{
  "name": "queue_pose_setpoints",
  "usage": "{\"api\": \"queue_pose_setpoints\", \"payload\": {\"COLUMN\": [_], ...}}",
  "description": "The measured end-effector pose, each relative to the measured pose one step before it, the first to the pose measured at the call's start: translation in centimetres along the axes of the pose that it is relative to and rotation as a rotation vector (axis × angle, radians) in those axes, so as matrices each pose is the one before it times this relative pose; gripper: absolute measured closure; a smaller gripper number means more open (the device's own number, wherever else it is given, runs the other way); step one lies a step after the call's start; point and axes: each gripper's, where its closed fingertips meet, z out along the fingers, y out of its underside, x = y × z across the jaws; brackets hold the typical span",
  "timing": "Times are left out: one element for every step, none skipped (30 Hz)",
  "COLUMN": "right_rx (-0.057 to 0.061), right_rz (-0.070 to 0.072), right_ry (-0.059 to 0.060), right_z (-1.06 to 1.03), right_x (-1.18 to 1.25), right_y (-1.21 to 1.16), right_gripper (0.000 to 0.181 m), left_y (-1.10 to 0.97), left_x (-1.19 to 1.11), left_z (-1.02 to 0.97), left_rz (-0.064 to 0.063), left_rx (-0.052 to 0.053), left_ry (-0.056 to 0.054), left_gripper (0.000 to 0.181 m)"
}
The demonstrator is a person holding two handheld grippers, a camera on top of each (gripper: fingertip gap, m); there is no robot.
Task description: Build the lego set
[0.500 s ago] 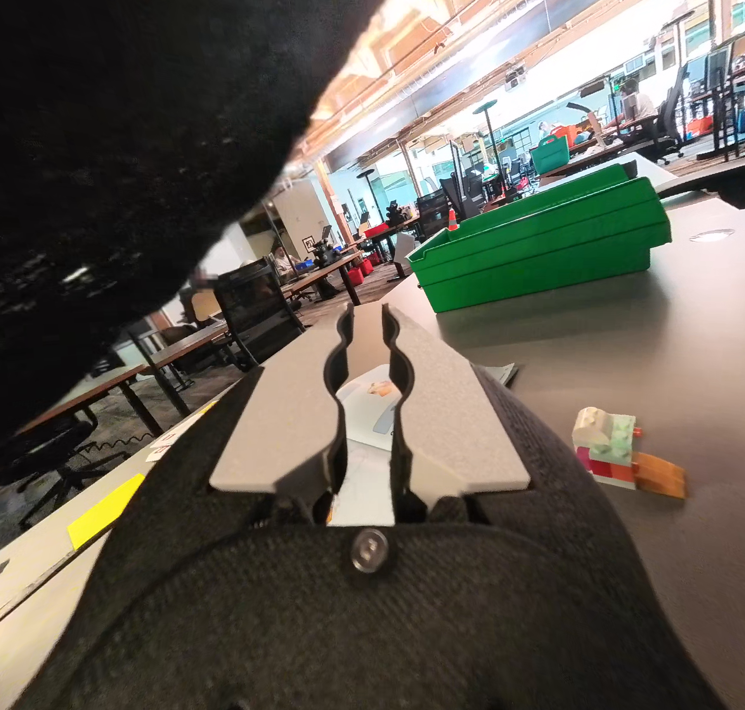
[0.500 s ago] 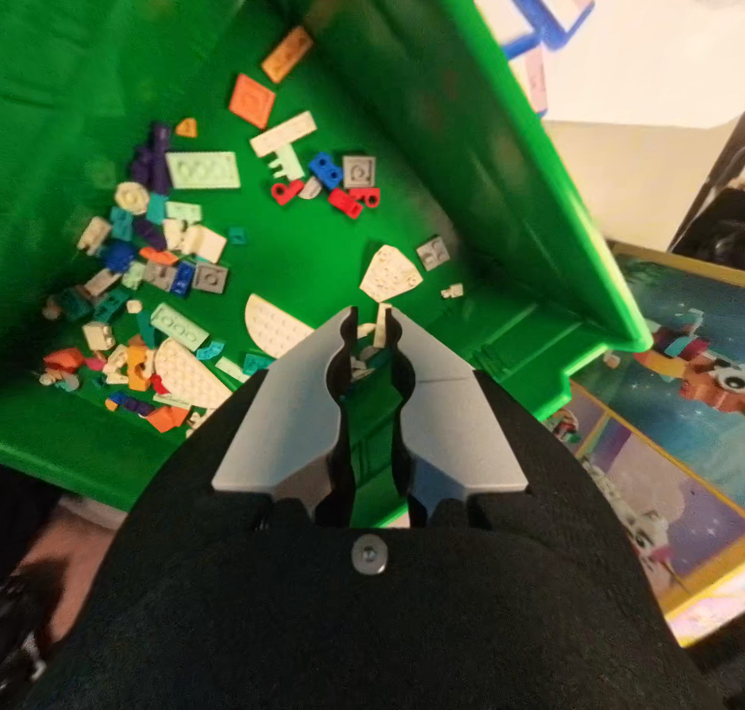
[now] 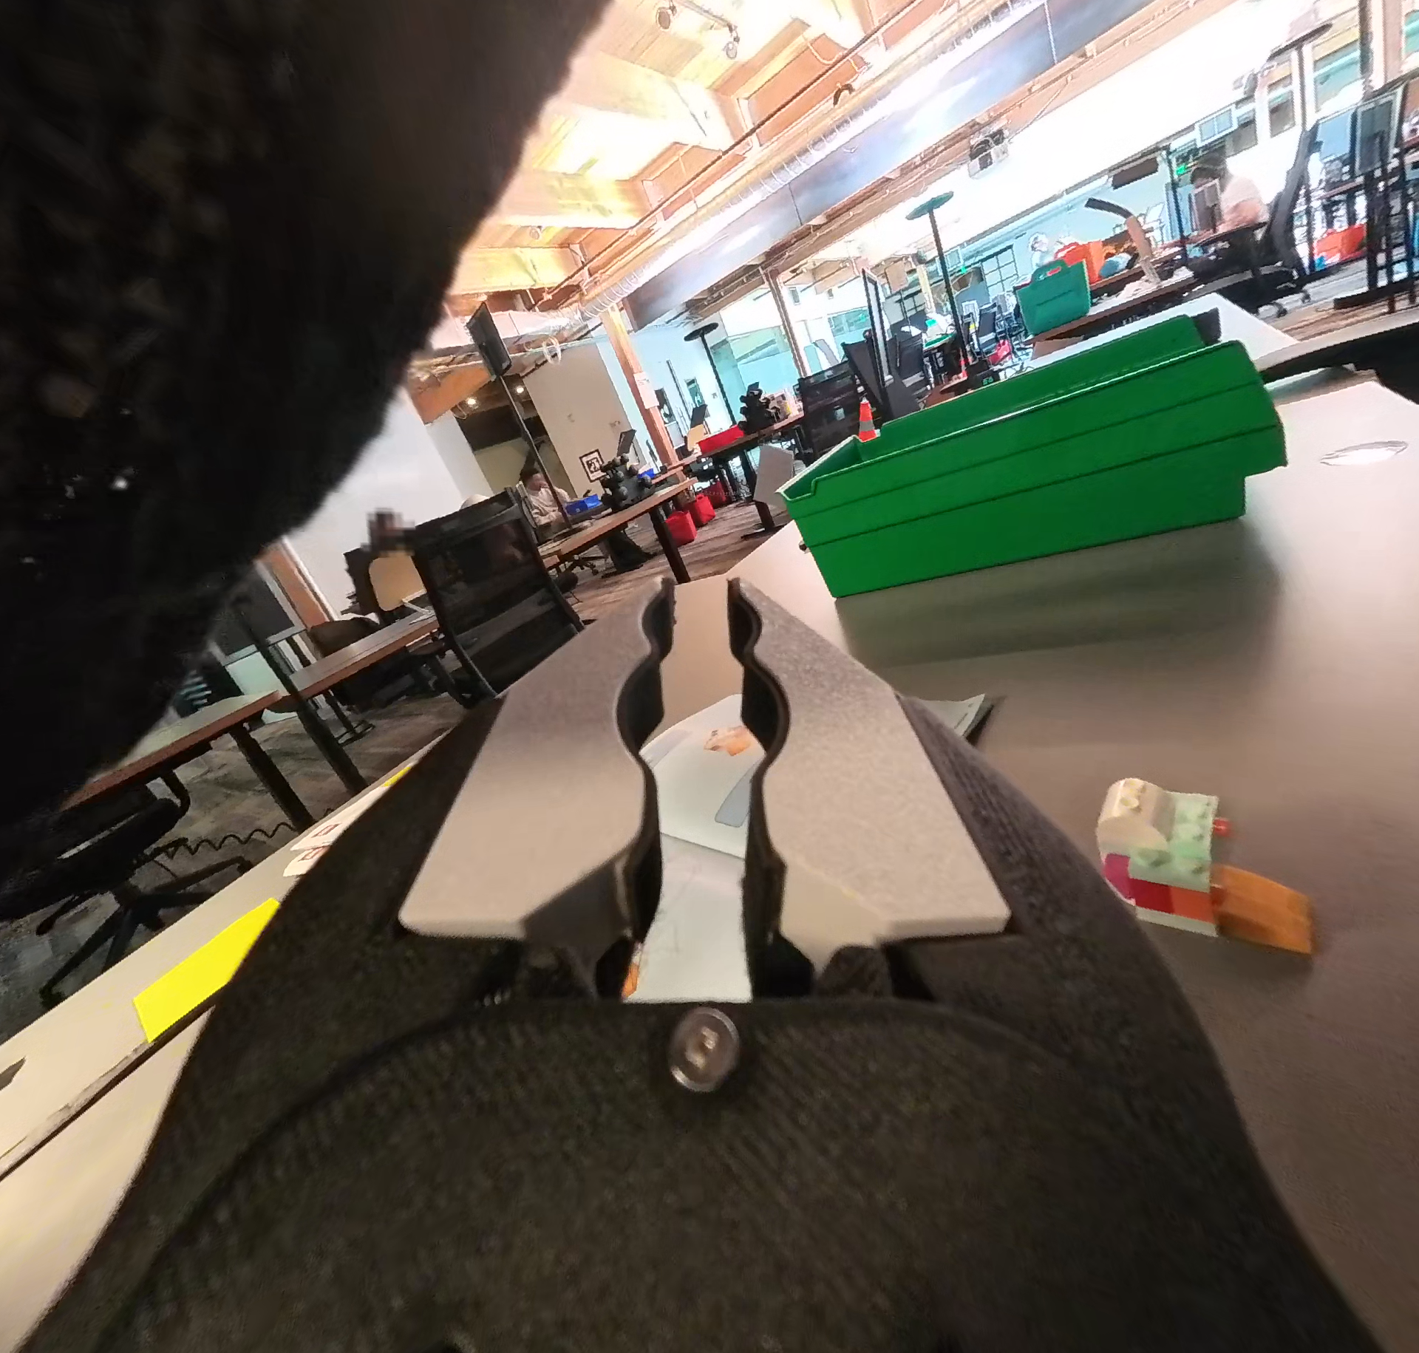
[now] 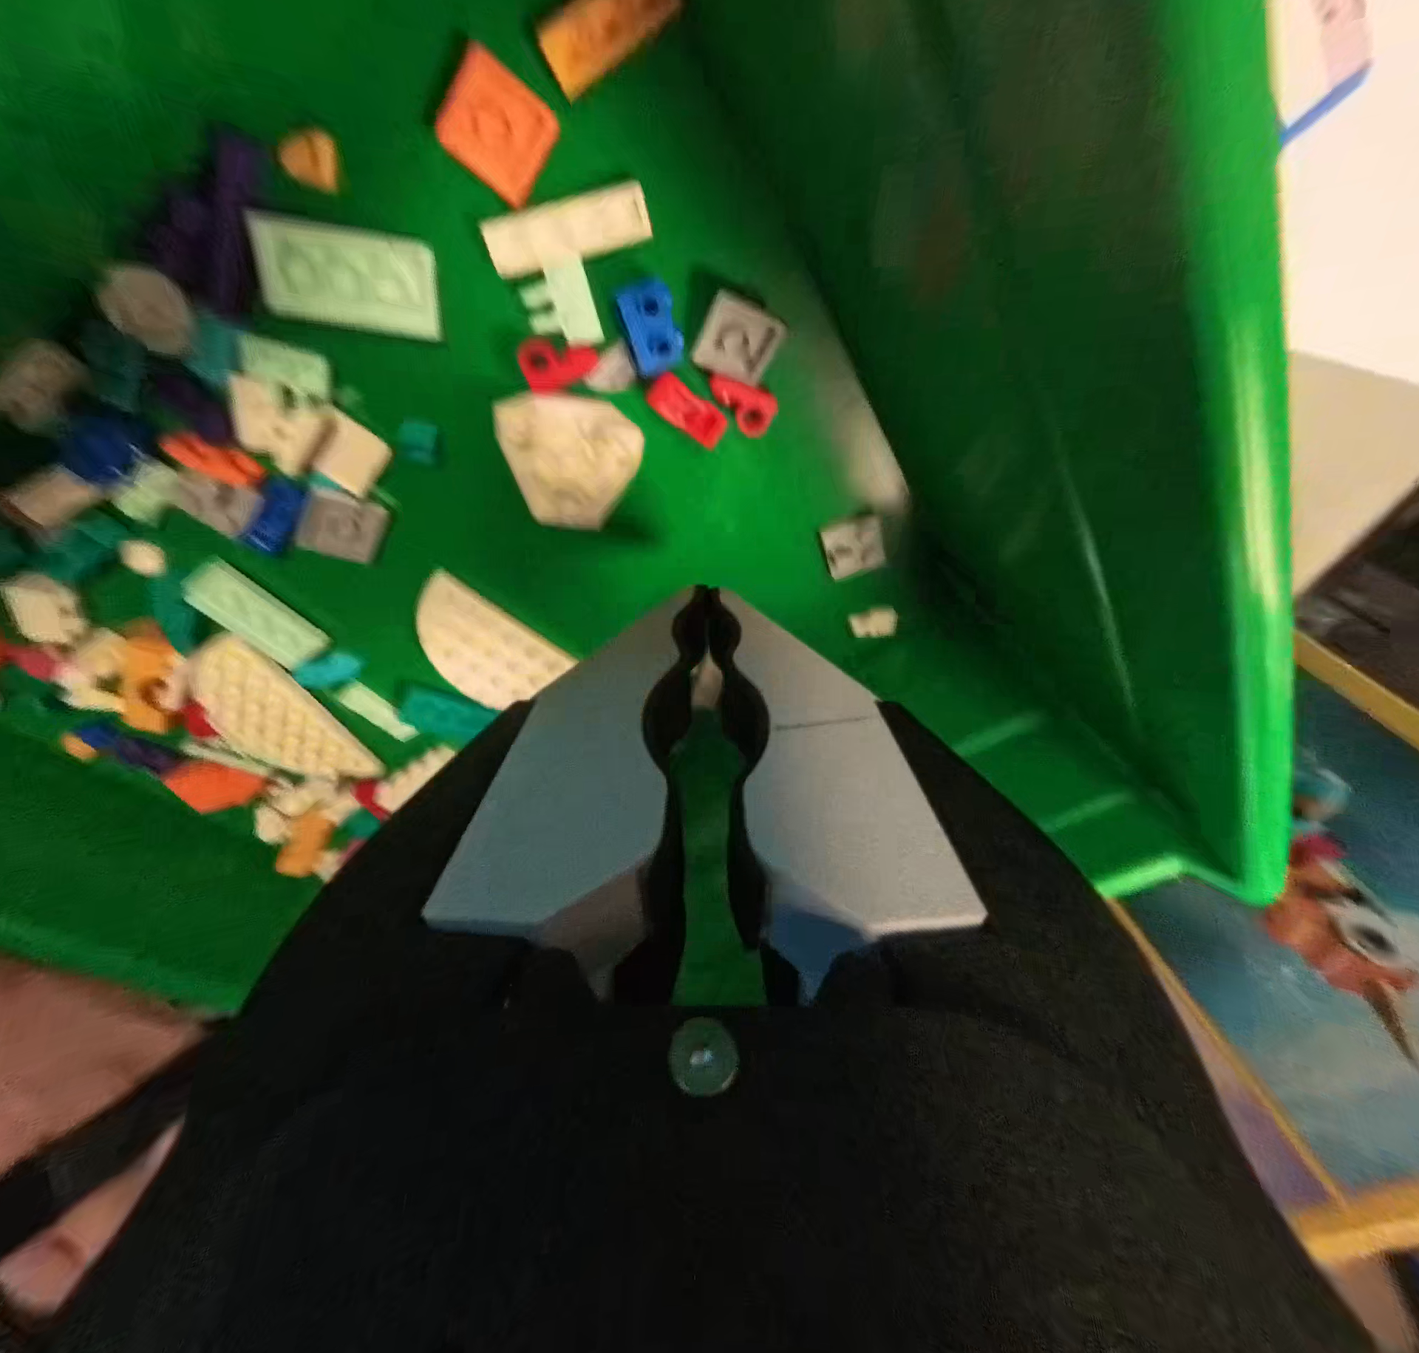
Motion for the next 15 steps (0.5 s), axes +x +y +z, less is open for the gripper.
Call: {"api": "queue_pose_setpoints", "payload": {"right_rx": [-0.0733, -0.0995, -0.0931, -0.0664, -0.0445, -0.029, -0.0209, -0.0128, -0.0031, -0.0044, -0.0104, -0.0098, -0.0064, -0.0049, -0.0028], "right_rz": [-0.0364, -0.0354, -0.0352, -0.0305, -0.0235, -0.0201, -0.0253, -0.03, -0.0272, -0.0198, -0.0134, -0.0116, -0.0104, -0.006, -0.0009], "right_ry": [0.0381, 0.0186, -0.0144, -0.0234, -0.0078, 0.02, 0.0192, 0.0014, -0.0081, -0.01, -0.0051, 0.0039, 0.009, 0.0056, 0.0], "right_z": [-0.26, -0.01, 0.249, 0.41, 0.416, 0.236, 0.138, 0.129, 0.141, 0.16, 0.151, 0.158, 0.173, 0.194, 0.217], "right_x": [0.552, 0.199, -0.42, -0.642, -0.443, -0.051, -0.076, -0.343, -0.463, -0.434, -0.285, -0.089, 0.041, 0.042, 0.002], "right_y": [1.283, 1.728, 1.63, 1.17, 0.69, 0.359, 0.228, 0.1, -0.054, -0.036, 0.067, 0.055, 0.007, -0.016, -0.054], "right_gripper": [0.181, 0.181, 0.181, 0.181, 0.181, 0.181, 0.181, 0.181, 0.181, 0.181, 0.181, 0.181, 0.181, 0.181, 0.181], "left_y": [-0.001, 0.001, -0.004, 0.0, -0.009, -0.002, -0.015, -0.023, -0.015, 0.012, -0.009, -0.018, 0.013, 0.007, -0.007], "left_x": [-0.02, -0.003, 0.016, 0.032, 0.039, 0.047, -0.02, -0.019, -0.016, -0.04, -0.053, 0.001, 0.037, 0.074, 0.086], "left_z": [-0.004, -0.005, -0.004, 0.005, 0.007, 0.008, 0.0, -0.009, -0.022, -0.019, -0.02, -0.002, 0.014, 0.018, 0.015], "left_rz": [-0.0023, -0.001, 0.0004, 0.0013, 0.0014, 0.0022, 0.0015, -0.0011, -0.0023, -0.001, -0.0005, -0.002, -0.0027, 0.0001, 0.0026], "left_rx": [0.0002, 0.0001, -0.0001, -0.0001, -0.0001, -0.0007, 0.0, 0.0011, 0.0007, -0.0004, 0.0002, 0.0009, -0.0004, -0.0012, -0.0005], "left_ry": [-0.0003, -0.0001, 0.0004, 0.0006, 0.0015, 0.0018, -0.0013, -0.0008, 0.0001, -0.0016, -0.0023, 0.0005, 0.0019, 0.0024, 0.0024], "left_gripper": [0.168, 0.168, 0.168, 0.168, 0.168, 0.168, 0.168, 0.168, 0.168, 0.168, 0.168, 0.168, 0.168, 0.168, 0.168]}}
